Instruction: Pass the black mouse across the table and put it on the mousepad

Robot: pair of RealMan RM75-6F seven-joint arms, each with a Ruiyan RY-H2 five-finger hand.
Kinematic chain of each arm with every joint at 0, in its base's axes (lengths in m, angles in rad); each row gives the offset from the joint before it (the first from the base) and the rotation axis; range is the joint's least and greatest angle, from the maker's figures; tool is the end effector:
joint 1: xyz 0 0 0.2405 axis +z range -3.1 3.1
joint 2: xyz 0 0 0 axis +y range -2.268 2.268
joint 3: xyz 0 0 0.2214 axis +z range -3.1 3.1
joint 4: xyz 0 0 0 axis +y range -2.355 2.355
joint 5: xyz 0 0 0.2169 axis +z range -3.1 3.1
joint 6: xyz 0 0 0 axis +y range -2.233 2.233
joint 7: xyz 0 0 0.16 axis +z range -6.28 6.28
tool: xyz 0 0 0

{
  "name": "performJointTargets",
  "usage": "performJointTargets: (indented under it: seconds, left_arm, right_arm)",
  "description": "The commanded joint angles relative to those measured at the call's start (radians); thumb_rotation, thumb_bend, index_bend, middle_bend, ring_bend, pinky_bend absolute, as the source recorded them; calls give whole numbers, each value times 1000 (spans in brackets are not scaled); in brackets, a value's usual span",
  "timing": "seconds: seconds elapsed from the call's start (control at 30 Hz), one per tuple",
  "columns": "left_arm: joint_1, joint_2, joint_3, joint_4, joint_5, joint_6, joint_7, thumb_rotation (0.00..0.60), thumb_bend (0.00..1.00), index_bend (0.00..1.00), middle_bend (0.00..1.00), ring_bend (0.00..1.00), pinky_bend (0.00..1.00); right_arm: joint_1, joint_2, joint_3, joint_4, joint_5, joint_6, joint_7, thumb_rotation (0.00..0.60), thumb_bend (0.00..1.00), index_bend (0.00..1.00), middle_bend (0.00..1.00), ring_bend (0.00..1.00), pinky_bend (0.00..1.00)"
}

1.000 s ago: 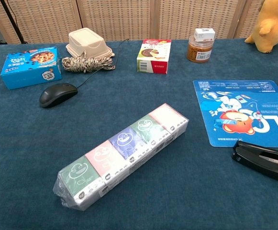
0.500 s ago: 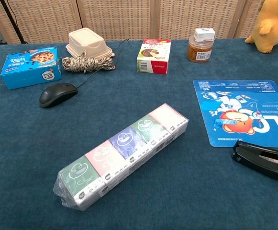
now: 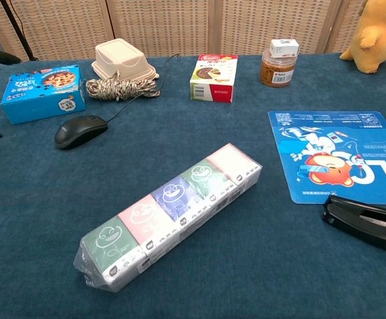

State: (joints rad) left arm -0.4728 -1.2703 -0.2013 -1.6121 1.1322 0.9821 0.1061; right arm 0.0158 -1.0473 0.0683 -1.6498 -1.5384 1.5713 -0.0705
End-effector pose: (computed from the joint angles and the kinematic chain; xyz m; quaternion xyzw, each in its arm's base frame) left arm -0.2169 0.3127 0.0539 -0.6383 -0.4881 -0.3615 0.4729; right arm -0.2812 -0.1788 0.1675 0.5914 -0.3370 0.3759 0.6288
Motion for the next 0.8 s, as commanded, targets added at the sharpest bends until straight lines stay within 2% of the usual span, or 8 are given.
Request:
performJointTargets:
  seconds: [0.03, 0.17, 0.27, 0.47, 0.57, 0.8]
  left_arm:
    - [-113, -113, -48, 72, -186, -94, 118, 600, 0, 0, 0, 0, 69]
    - [-180, -216, -78, 171, -341, -96, 184, 600, 1, 35, 11, 29, 175]
    - [-212, -275, -87, 232, -395, -95, 200, 600, 10, 108, 64, 88, 231]
    - [-249, -350, -95, 305, -449, -75, 230, 600, 48, 269, 191, 201, 355]
    - [-262, -379, -96, 333, -463, -58, 246, 600, 64, 314, 229, 241, 395]
    - [-276, -440, -98, 392, -494, -18, 278, 600, 84, 325, 247, 257, 414]
  right_arm:
    - [1, 3, 1, 1, 8, -7, 7, 600, 0, 0, 0, 0, 0]
    - [2, 9, 1, -2, 16, -18, 15, 600, 0, 0, 0, 0, 0]
    - [3, 12, 1, -2, 17, -19, 24, 600, 0, 0, 0, 0, 0]
    - [4, 17, 3, -3, 25, -25, 32, 600, 0, 0, 0, 0, 0]
    - [4, 21, 4, -4, 31, -28, 37, 600, 0, 0, 0, 0, 0]
    - [3, 27, 5, -4, 31, -26, 53, 600, 0, 0, 0, 0, 0]
